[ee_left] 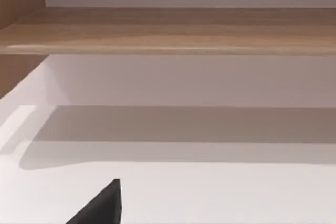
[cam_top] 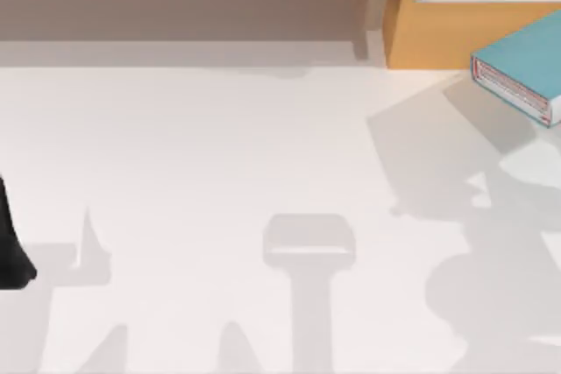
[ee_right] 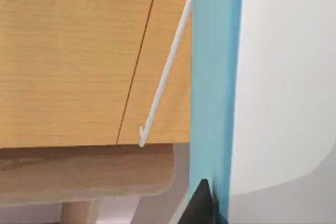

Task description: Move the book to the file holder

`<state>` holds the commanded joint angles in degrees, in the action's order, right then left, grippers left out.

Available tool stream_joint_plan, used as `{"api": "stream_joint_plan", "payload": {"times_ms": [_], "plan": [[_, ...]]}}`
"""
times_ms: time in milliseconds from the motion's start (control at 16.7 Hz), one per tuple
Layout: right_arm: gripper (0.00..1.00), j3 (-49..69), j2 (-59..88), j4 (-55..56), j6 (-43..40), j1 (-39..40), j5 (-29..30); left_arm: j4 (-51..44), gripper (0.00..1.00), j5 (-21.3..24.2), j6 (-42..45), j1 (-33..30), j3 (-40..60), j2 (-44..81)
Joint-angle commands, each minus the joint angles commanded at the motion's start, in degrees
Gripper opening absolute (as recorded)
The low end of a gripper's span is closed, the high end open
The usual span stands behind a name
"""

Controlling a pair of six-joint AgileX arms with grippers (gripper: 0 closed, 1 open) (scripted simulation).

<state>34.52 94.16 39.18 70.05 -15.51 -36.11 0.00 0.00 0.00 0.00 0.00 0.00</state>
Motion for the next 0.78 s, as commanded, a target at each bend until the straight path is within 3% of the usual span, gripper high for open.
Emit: {"api": "stream_joint_plan", "payload": {"times_ms": [360, 780], "plan": [[0.00, 12.1, 8.6, 0.9, 10.5, -12.7, 6.7, 0.0, 1.00, 0.0, 0.0, 0.0, 0.0, 0.0], [0.00, 16.9, 13.6, 0.7, 13.0, -14.3, 9.8, 0.0, 1.00, 0.0, 0.0, 0.0, 0.0, 0.0]]}}
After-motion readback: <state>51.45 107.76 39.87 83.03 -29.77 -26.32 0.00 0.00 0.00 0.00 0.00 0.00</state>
